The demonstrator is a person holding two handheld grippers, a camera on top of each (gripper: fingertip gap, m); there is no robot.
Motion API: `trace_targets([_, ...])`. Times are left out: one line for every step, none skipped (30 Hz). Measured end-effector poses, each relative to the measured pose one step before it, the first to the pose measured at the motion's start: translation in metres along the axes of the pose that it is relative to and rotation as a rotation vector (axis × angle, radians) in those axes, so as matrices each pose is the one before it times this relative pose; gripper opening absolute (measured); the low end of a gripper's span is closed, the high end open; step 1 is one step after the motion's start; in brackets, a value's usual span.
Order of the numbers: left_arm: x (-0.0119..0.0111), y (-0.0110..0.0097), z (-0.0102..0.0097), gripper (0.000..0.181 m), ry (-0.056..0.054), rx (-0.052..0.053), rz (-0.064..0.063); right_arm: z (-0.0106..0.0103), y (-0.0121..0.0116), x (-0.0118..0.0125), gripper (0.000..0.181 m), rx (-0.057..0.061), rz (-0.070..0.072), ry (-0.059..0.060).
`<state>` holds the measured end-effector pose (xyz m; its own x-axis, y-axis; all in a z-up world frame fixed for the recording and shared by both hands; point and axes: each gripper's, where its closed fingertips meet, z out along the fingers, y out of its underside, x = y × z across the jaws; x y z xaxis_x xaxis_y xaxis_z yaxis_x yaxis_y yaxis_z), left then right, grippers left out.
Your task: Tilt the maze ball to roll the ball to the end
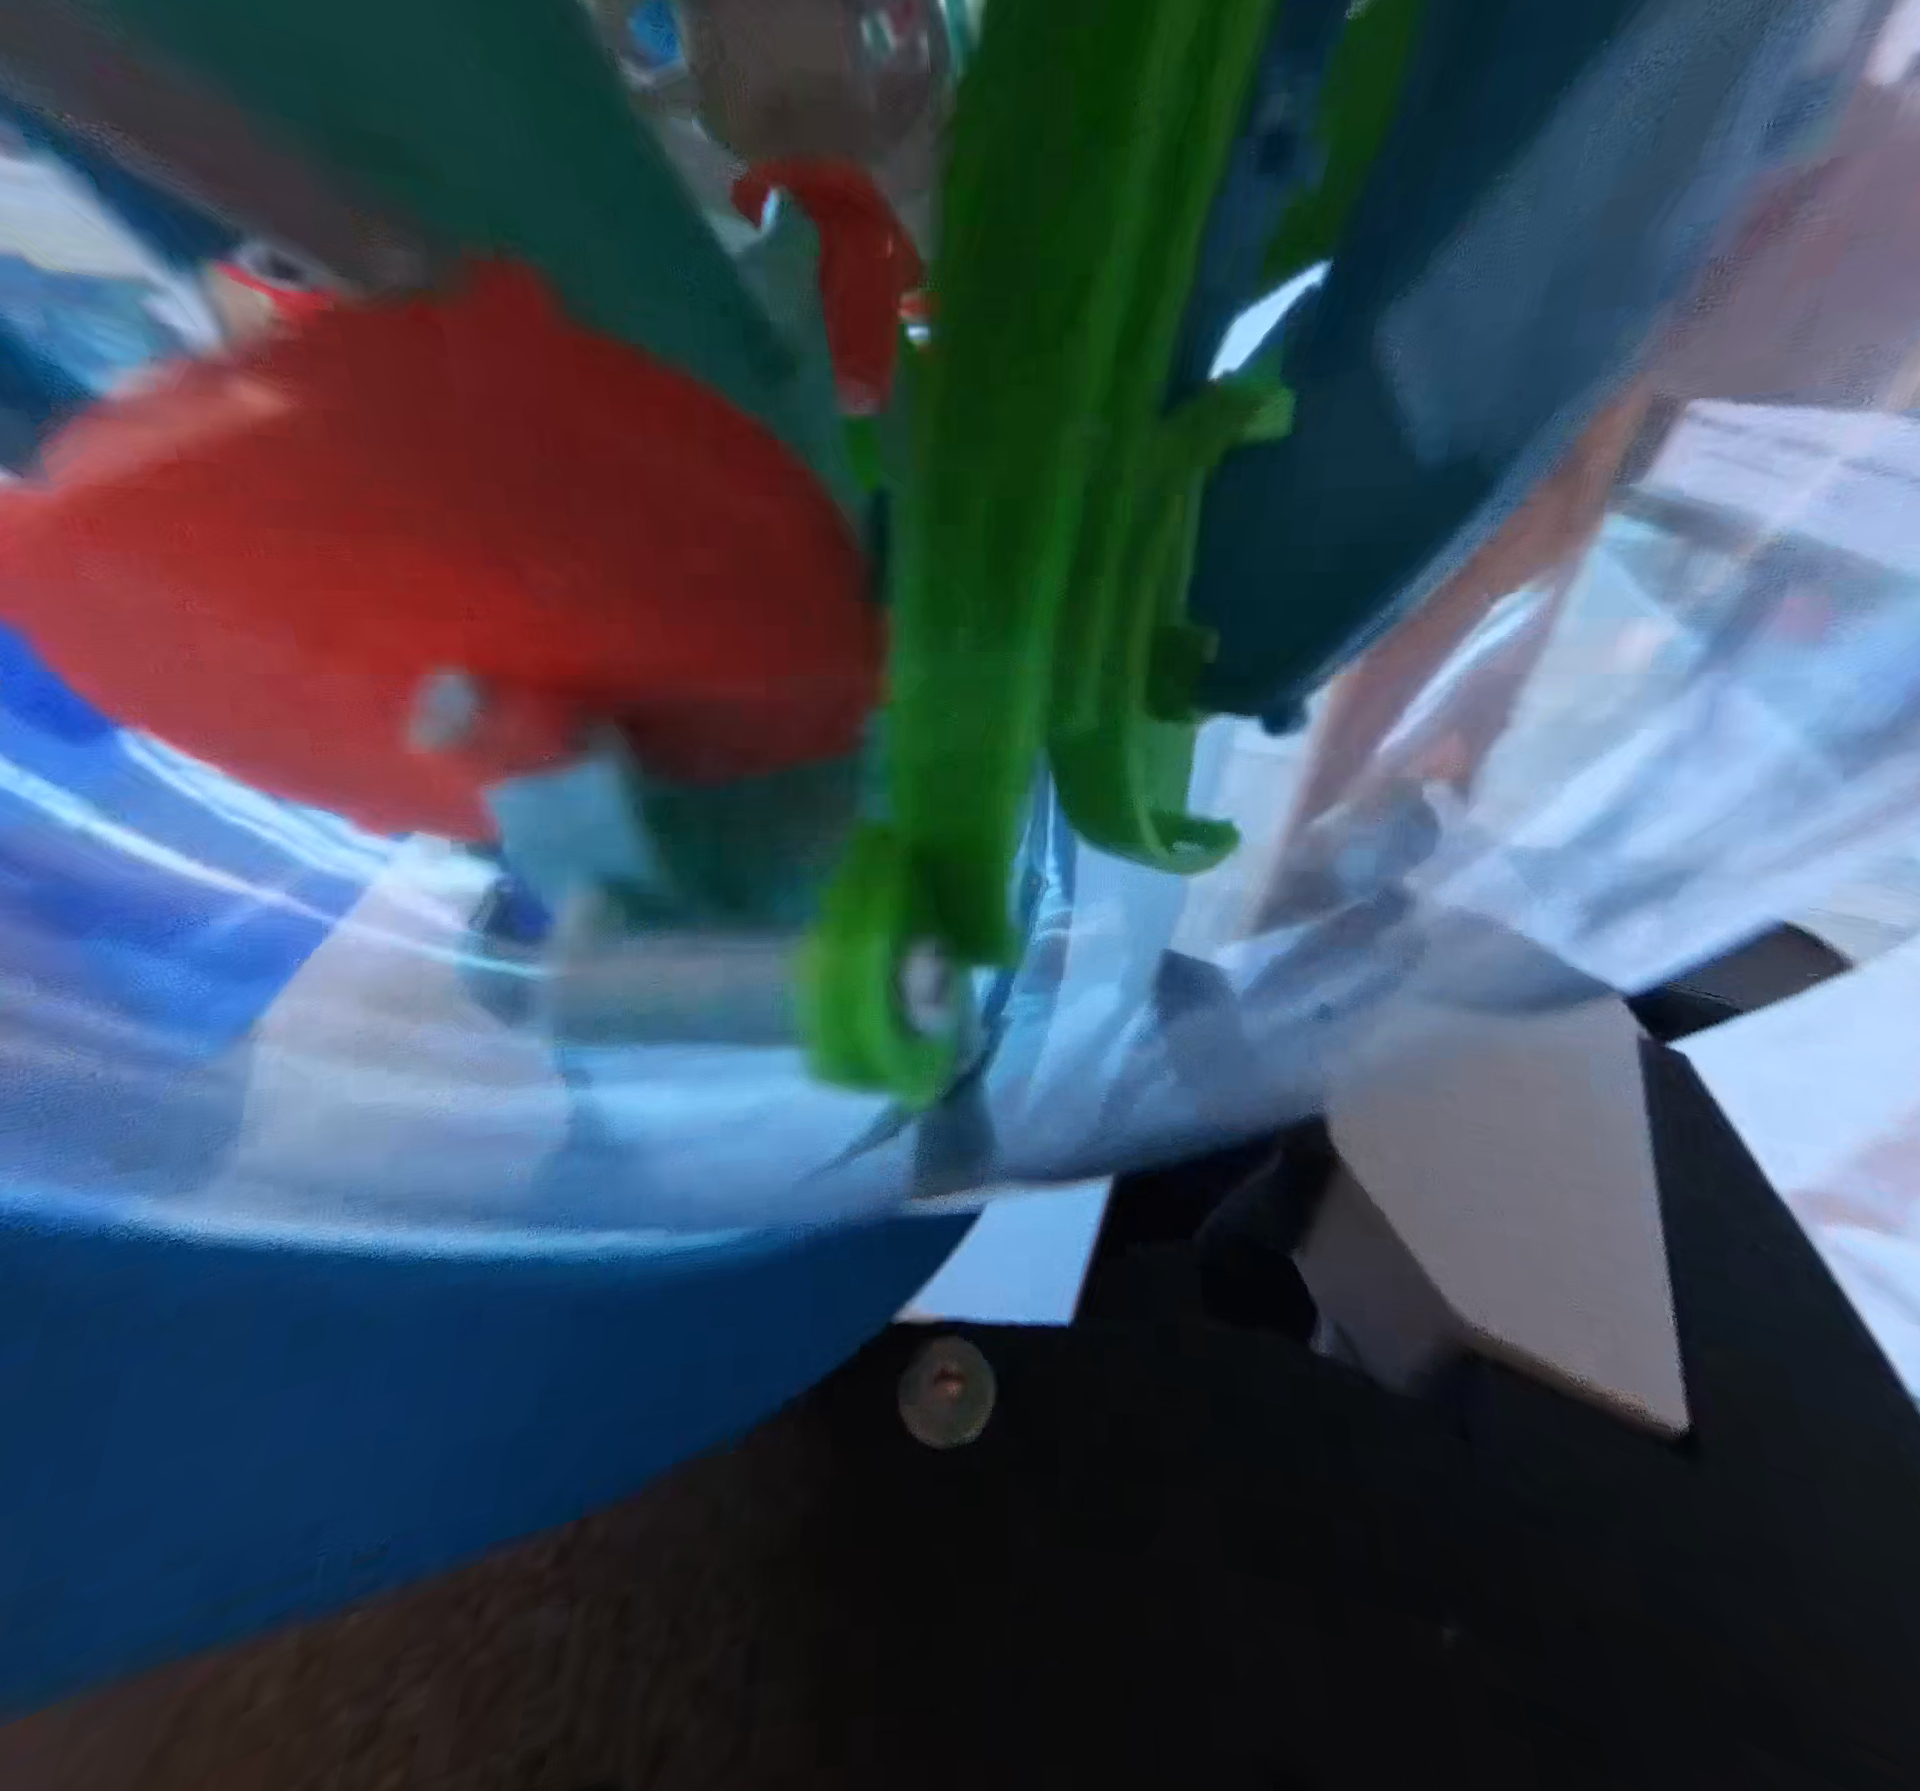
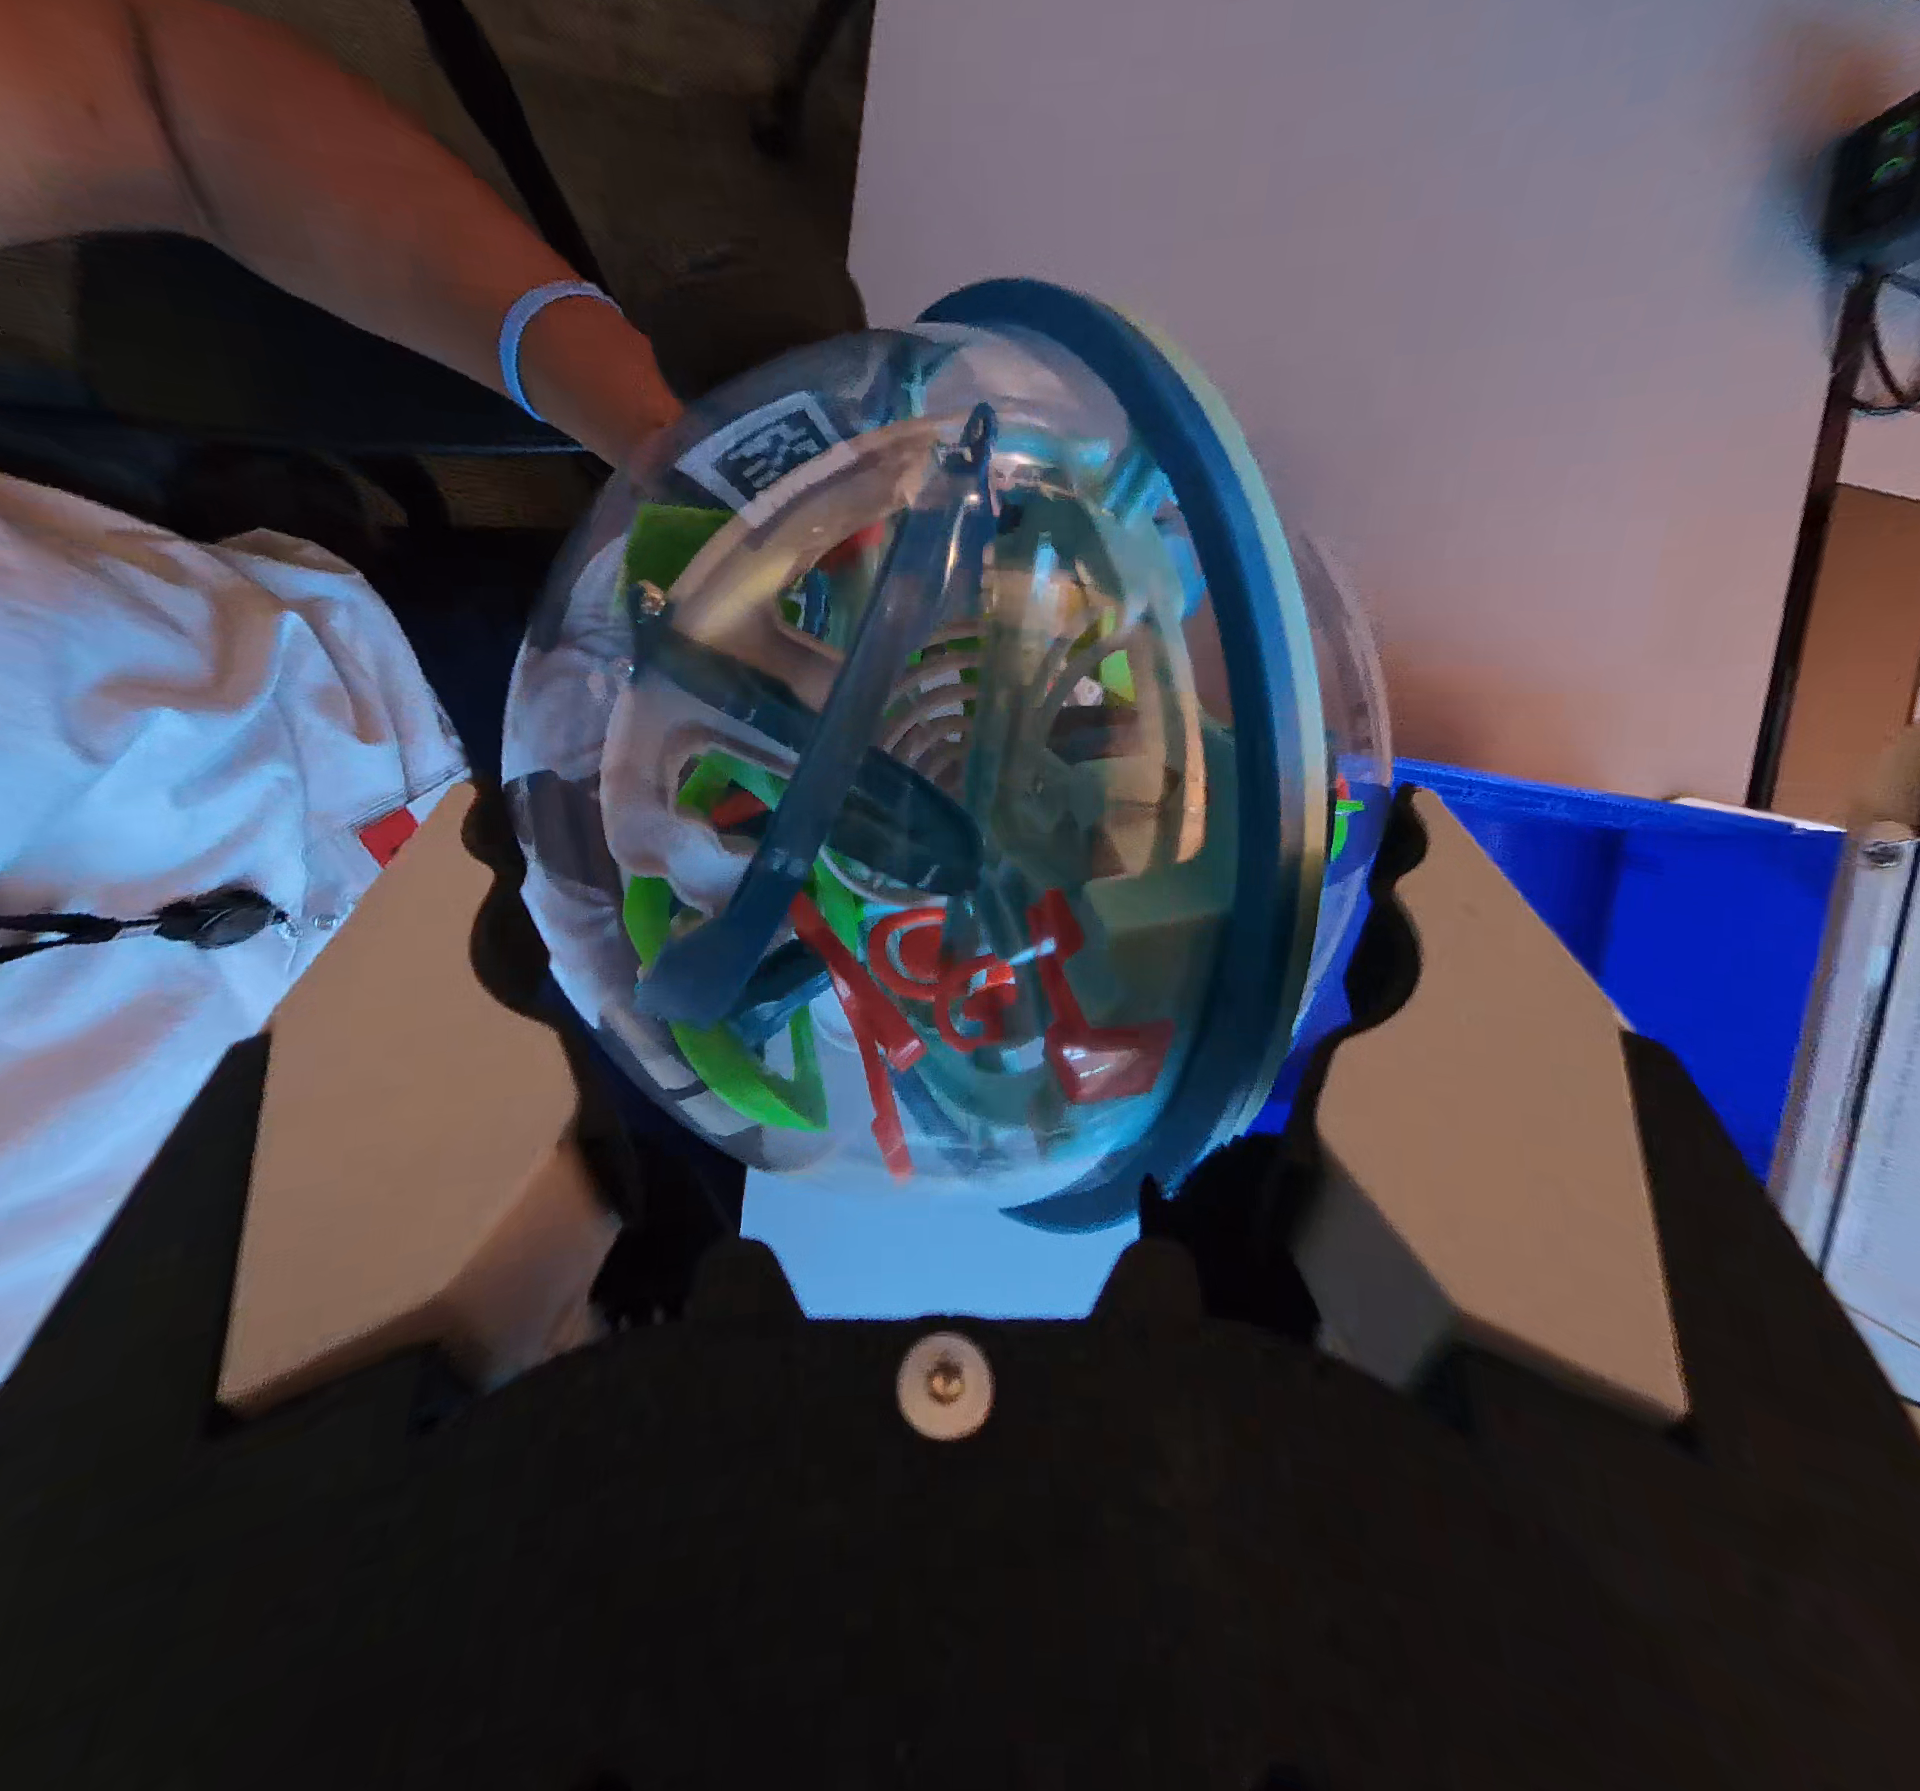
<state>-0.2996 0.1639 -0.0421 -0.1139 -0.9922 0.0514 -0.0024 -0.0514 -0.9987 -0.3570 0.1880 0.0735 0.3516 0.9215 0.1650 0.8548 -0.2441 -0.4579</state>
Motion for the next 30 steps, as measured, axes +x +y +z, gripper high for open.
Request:
trace_targets([0.00422, 0.00275, 0.00368, 0.159, 0.0308, -0.0065, -0.0243, 0.00071, 0.00506, -0.00013, 0.155, 0.0041, 0.0015, -0.0113])
trace_targets([0.00169, 0.00104, 0.00341, 0.159, 0.0154, 0.0017, -0.0262, 0.00060, 0.00328, 0.00168, 0.155, 0.0095, 0.0213, -0.0048])
trace_targets([0.00089, -0.00065, 0.00247, 0.158, 0.0152, 0.0093, -0.0344, 0.00060, 0.00252, 0.00235, 0.155, 0.0090, 0.0268, -0.0048])
trace_targets([0.00067, -0.00175, 0.00141, 0.158, 0.0168, 0.0156, -0.0370, 0.00033, 0.00190, 0.00292, 0.155, 0.0098, 0.0290, -0.0057])
trace_targets([0.00009, -0.00256, 0.00023, 0.158, 0.0202, 0.0206, -0.0515, 0.00029, 0.00298, 0.00248, 0.155, -0.0001, 0.0103, -0.0072])
trace_targets([0.00074, -0.00364, -0.00171, 0.158, 0.0373, 0.0223, -0.0714, 0.00069, 0.00412, 0.00043, 0.155, -0.0069, -0.0317, -0.0049])
trace_targets([-0.00121, -0.00251, -0.00243, 0.157, 0.0166, 0.0148, -0.0316, 0.00106, 0.00276, 0.00169, 0.155, 0.0008, -0.0120, 0.0072])
trace_targets([-0.00387, -0.00086, -0.00252, 0.158, -0.0181, 0.0088, 0.0147, 0.00104, 0.00199, 0.00229, 0.155, 0.0033, 0.0162, -0.0001])
trace_targets([-0.00185, -0.00168, -0.00266, 0.158, -0.0019, 0.0130, -0.0094, 0.00116, 0.00166, 0.00178, 0.155, 0.0070, 0.0131, 0.0006])
trace_targets([0.00020, -0.00242, -0.00255, 0.158, 0.0134, 0.0187, -0.0222, 0.00062, 0.00051, 0.00205, 0.155, 0.0135, 0.0360, -0.0079])
trace_targets([0.00040, -0.00380, -0.00253, 0.158, 0.0154, 0.0233, -0.0292, 0.00046, -0.00043, 0.00273, 0.155, 0.0202, 0.0372, -0.0080])
trace_targets([0.00016, -0.00491, -0.00260, 0.159, 0.0137, 0.0271, -0.0281, -0.00010, -0.00217, 0.00314, 0.155, 0.0304, 0.0385, -0.0069])
trace_targets([0.00009, -0.00490, -0.00219, 0.158, 0.0130, 0.0230, -0.0254, -0.00029, -0.00373, 0.00303, 0.155, 0.0403, 0.0314, -0.0033])
trace_targets([0.00051, -0.00324, -0.00136, 0.159, 0.0135, 0.0107, -0.0244, 0.00016, -0.00304, 0.00233, 0.155, 0.0303, 0.0259, -0.0001])
trace_targets([0.00065, -0.00311, -0.00113, 0.158, 0.0130, 0.0158, -0.0217, 0.00005, -0.00275, 0.00188, 0.155, 0.0269, 0.0296, 0.0012])
trace_targets([0.00034, -0.00431, -0.00148, 0.159, 0.0085, 0.0304, -0.0145, -0.00040, -0.00320, 0.00157, 0.155, 0.0335, 0.0216, 0.0037])
trace_targets([0.00014, -0.00495, -0.00192, 0.159, 0.0059, 0.0331, -0.0110, -0.00004, -0.00366, 0.00137, 0.155, 0.0431, 0.0175, 0.0048])
trace_targets([0.00000, -0.00569, -0.00213, 0.159, 0.0054, 0.0348, -0.0123, -0.00016, -0.00455, 0.00194, 0.155, 0.0574, 0.0260, 0.0061])
trace_targets([-0.00041, -0.00663, -0.00236, 0.159, 0.0011, 0.0406, -0.0092, -0.00060, -0.00325, 0.00203, 0.154, 0.0510, 0.0273, 0.0062])
trace_targets([-0.00093, -0.00686, -0.00252, 0.160, -0.0021, 0.0410, -0.0075, -0.00053, -0.00080, 0.00227, 0.154, 0.0296, 0.0277, 0.0076])
trace_targets([-0.00133, -0.00693, -0.00255, 0.160, -0.0035, 0.0436, -0.0041, -0.00038, 0.00022, 0.00223, 0.154, 0.0182, 0.0310, 0.0068])
trace_targets([-0.00143, -0.00610, -0.00237, 0.159, -0.0063, 0.0411, 0.0070, 0.00004, 0.00127, 0.00116, 0.154, 0.0098, 0.0130, 0.0024])
trace_targets([-0.00127, -0.00474, -0.00209, 0.159, -0.0062, 0.0321, 0.0142, 0.00075, 0.00137, 0.00028, 0.154, 0.0068, 0.0049, -0.0008])
trace_targets([-0.00129, -0.00295, -0.00139, 0.159, -0.0026, 0.0164, 0.0126, 0.00083, 0.00030, 0.00048, 0.154, 0.0091, -0.0011, 0.0015])
trace_targets([-0.00103, -0.00073, -0.00058, 0.159, 0.0012, -0.0030, 0.0060, 0.00048, 0.00025, 0.00060, 0.154, -0.0013, 0.0000, 0.0037])
trace_targets([-0.00058, -0.00030, -0.00031, 0.159, 0.0013, -0.0076, 0.0013, 0.00028, -0.00045, 0.00059, 0.154, -0.0023, 0.0019, 0.0020])
trace_targets([-0.00005, -0.00049, -0.00003, 0.159, 0.0019, -0.0057, -0.0025, 0.00015, -0.00123, 0.00032, 0.154, -0.0019, 0.0012, 0.0012])
trace_targets([0.00025, -0.00047, 0.00030, 0.159, 0.0045, -0.0061, -0.0053, 0.00011, -0.00216, 0.00006, 0.154, 0.0016, -0.0006, 0.0030])
trace_targets([0.00060, -0.00065, 0.00033, 0.159, 0.0073, -0.0028, -0.0072, 0.00015, -0.00276, -0.00006, 0.154, 0.0047, -0.0021, 0.0052])
trace_targets([0.00060, -0.00097, 0.00039, 0.159, 0.0091, 0.0016, -0.0115, 0.00041, -0.00359, -0.00006, 0.154, 0.0091, -0.0022, 0.0057])
